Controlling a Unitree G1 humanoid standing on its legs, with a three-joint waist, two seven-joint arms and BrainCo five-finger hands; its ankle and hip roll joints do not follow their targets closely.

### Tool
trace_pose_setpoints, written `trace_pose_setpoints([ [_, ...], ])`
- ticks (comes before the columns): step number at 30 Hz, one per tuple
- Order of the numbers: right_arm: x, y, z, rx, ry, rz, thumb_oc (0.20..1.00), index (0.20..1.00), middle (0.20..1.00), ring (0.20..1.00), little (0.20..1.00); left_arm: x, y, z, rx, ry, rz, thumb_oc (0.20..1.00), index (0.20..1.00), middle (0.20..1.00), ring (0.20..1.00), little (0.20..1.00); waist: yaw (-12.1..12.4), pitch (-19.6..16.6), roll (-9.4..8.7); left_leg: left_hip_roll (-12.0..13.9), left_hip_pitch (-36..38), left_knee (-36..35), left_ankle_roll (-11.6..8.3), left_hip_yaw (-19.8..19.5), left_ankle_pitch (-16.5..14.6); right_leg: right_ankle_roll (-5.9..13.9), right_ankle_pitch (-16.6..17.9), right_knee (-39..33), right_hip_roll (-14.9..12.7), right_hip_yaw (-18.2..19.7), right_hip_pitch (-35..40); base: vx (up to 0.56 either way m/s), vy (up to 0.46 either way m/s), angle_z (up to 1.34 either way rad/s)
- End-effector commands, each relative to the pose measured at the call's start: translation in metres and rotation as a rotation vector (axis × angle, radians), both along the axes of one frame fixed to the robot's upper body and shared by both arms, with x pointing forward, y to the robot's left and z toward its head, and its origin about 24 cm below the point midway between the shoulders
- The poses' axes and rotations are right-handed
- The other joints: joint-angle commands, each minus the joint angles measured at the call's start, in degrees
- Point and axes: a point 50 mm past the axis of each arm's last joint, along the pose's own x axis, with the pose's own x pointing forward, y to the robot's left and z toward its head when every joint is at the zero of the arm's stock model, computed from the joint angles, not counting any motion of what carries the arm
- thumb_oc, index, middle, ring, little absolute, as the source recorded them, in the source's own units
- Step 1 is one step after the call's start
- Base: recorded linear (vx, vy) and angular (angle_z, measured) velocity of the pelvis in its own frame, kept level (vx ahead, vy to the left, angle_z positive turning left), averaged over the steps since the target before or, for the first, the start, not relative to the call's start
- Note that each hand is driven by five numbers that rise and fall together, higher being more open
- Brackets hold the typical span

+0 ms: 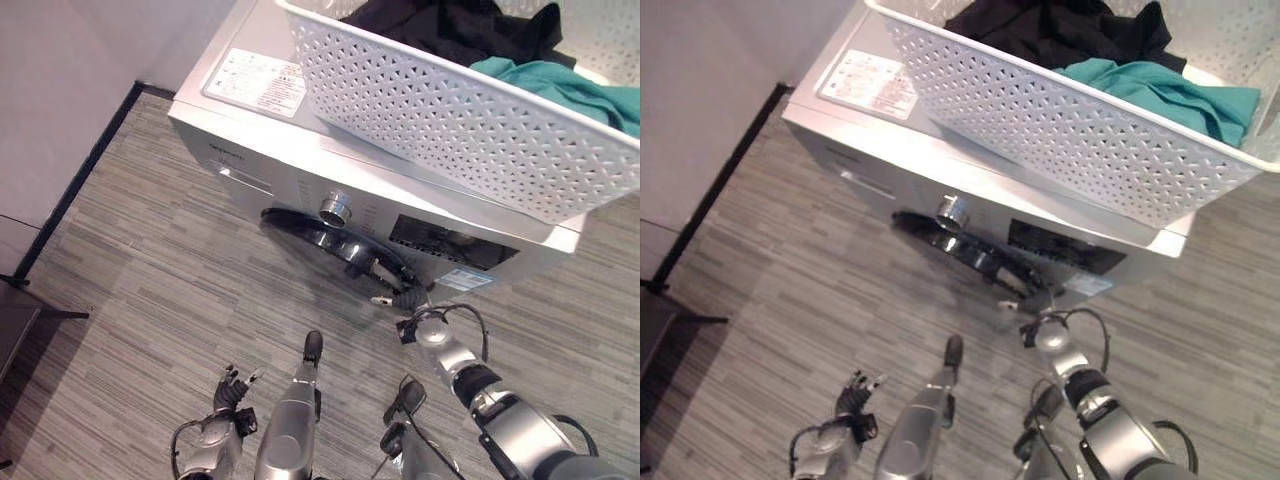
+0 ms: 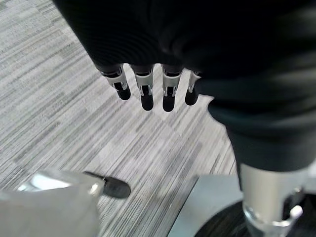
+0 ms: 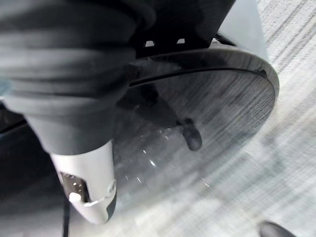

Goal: Grab the laundry basket,head to the washer,open it,put in the laundry and shut it.

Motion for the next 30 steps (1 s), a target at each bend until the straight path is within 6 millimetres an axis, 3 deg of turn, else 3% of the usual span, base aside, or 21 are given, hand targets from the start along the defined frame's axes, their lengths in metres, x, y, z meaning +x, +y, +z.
trace_pose_setpoints([
  [1,-0.02,0.172,0.017,0.474,0.141,0.297,1.0,1.0,1.0,1.0,1.0,0.031,0.002,0.024,0.052,-0.135,-0.071,1.0,1.0,1.0,1.0,1.0,6.0,3.32,-1.65,-3.16,-1.7,0.26,-0.71,-3.97,-1.36,-2.14,-10.05,6.15,0.45,10.83,-0.83,-0.13,-0.274,1.47],
  [6,-0.03,0.175,0.005,0.614,0.241,0.228,1.0,1.0,1.0,1.0,1.0,0.03,-0.005,0.029,0.009,-0.178,-0.051,1.0,1.0,1.0,1.0,1.0,7.29,2.98,-2.26,-0.97,0.31,-2.45,-1.8,-7.78,1.2,-3.29,-9.96,3.46,4.67,8.34,2.22,-0.15,-0.223,1.04],
  [8,-0.033,0.173,0.001,0.674,0.269,0.206,1.0,1.0,1.0,1.0,1.0,0.03,-0.006,0.032,-0.006,-0.2,-0.052,1.0,1.0,1.0,1.0,1.0,7.54,2.65,-2.27,-0.65,0.77,-2.51,-1.93,-8.05,1.36,-3.4,-10.01,3.01,4.97,7.8,3.19,-0.07,-0.137,0.6],
  [9,-0.039,0.162,-0.01,0.861,0.319,0.096,1.0,1.0,1.0,1.0,1.0,0.033,-0.005,0.044,-0.028,-0.271,-0.075,1.0,1.0,1.0,1.0,1.0,7.83,1.55,-1.73,-0.27,2.14,-2.48,-2.14,-7.82,1.42,-3.71,-10.7,3.24,5.11,6.2,5.09,-0.03,-0.057,0.26],
  [14,-0.043,0.147,-0.018,0.962,0.322,0.018,1.0,1.0,1.0,1.0,1.0,0.042,0.004,0.07,-0.046,-0.405,-0.109,1.0,1.0,1.0,1.0,1.0,7.86,0.13,-1.15,-0.29,3.56,-1.81,-2.41,-7.63,1.23,-3.92,-11.56,3.89,4.8,5.26,7.12,0.03,0.012,0.46],
  [15,-0.049,0.142,-0.025,1.006,0.336,-0.005,1.0,1.0,1.0,1.0,1.0,0.049,0.008,0.096,-0.066,-0.529,-0.161,1.0,1.0,1.0,1.0,1.0,7.5,-0.96,-1.02,-0.32,4.62,-1.29,-2.4,-7.1,0.79,-3.88,-11.71,3.91,4.61,5.34,8.58,0.07,0.075,0.25],
  [16,-0.054,0.14,-0.029,0.999,0.347,0.001,1.0,1.0,1.0,1.0,1.0,0.051,0.009,0.107,-0.079,-0.577,-0.19,1.0,1.0,1.0,1.0,1.0,7.25,-1.4,-0.94,-0.29,4.93,-1.01,-2.42,-6.82,0.69,-3.83,-11.69,3.81,4.47,5.34,9.05,0.07,0.075,0.13],
  [19,-0.064,0.135,-0.039,0.955,0.378,0.026,1.0,1.0,1.0,1.0,1.0,0.054,0.009,0.124,-0.078,-0.631,-0.3,1.0,1.0,1.0,1.0,1.0,6.25,-2.44,-0.98,-0.07,5.86,-0.8,-2.48,-6.0,0.42,-3.7,-11.58,3.46,4.17,5.45,10.17,0.09,0.081,0.02],
  [20,-0.074,0.123,-0.051,0.906,0.414,0.037,1.0,1.0,1.0,1.0,1.0,0.059,0.011,0.139,0.018,-0.655,-0.45,1.0,1.0,1.0,1.0,1.0,4.57,-3.4,-1.05,0.21,6.85,-1.06,-2.34,-5.05,0.08,-3.32,-11.37,2.77,3.87,6.08,11.09,0.09,0.1,-0.08],
  [23,-0.084,0.107,-0.063,0.838,0.448,0.043,1.0,1.0,1.0,1.0,1.0,0.063,0.016,0.15,0.119,-0.646,-0.614,1.0,1.0,1.0,1.0,1.0,2.81,-3.87,-1.05,0.62,7.65,-1.34,-2.3,-3.96,-0.26,-2.95,-11.21,2.83,3.4,6.86,11.25,0.07,0.098,-0.25],
  [24,-0.093,0.082,-0.076,0.752,0.482,0.036,1.0,1.0,1.0,1.0,1.0,0.069,0.018,0.159,0.179,-0.591,-0.836,1.0,1.0,1.0,1.0,1.0,0.75,-4.0,-1.17,0.85,7.8,-1.33,-2.23,-2.85,-0.63,-2.49,-11.06,3.25,2.8,7.35,10.98,0.12,0.187,-0.53],
  [25,-0.108,0.052,-0.091,0.633,0.534,0.039,1.0,1.0,1.0,1.0,1.0,0.068,0.021,0.159,0.198,-0.444,-1.092,1.0,1.0,1.0,1.0,1.0,-1.4,-4.19,-1.45,0.96,7.68,-0.93,-2.08,-1.69,-1.14,-1.98,-10.93,3.51,2.12,7.57,10.83,0.12,0.17,-0.46],
  [26,-0.115,0.039,-0.096,0.57,0.558,0.047,1.0,1.0,1.0,1.0,1.0,0.062,0.024,0.151,0.167,-0.333,-1.188,1.0,1.0,1.0,1.0,1.0,-2.57,-4.28,-1.57,1.02,7.7,-0.85,-1.96,-1.25,-1.36,-1.77,-10.88,3.45,1.85,7.63,10.83,0.12,0.13,-0.2],
  [28,-0.12,0.028,-0.1,0.513,0.576,0.051,1.0,1.0,1.0,1.0,1.0,0.058,0.022,0.147,0.106,-0.253,-1.259,1.0,1.0,1.0,1.0,1.0,-3.53,-4.33,-1.89,1.16,7.82,-0.88,-1.86,-0.61,-1.56,-1.51,-10.79,3.41,1.57,7.99,10.73,0.06,0.08,-0.22],
  [29,-0.125,0.008,-0.105,0.427,0.602,0.041,1.0,1.0,1.0,1.0,1.0,0.051,0.021,0.127,0.001,-0.096,-1.322,1.0,1.0,1.0,1.0,1.0,-5.7,-3.98,-2.51,1.53,7.74,-0.78,-1.54,0.72,-1.93,-0.99,-10.4,3.44,1.12,9.13,9.95,0.04,0.103,-0.34],
  [30,-0.125,-0.002,-0.105,0.4,0.601,0.021,1.0,1.0,1.0,1.0,1.0,0.05,0.021,0.118,-0.01,-0.051,-1.325,1.0,1.0,1.0,1.0,1.0,-6.51,-3.77,-2.81,1.6,7.48,-0.7,-1.47,1.21,-1.98,-0.83,-10.14,3.67,0.94,9.66,9.27,0.03,0.134,-0.33],
])
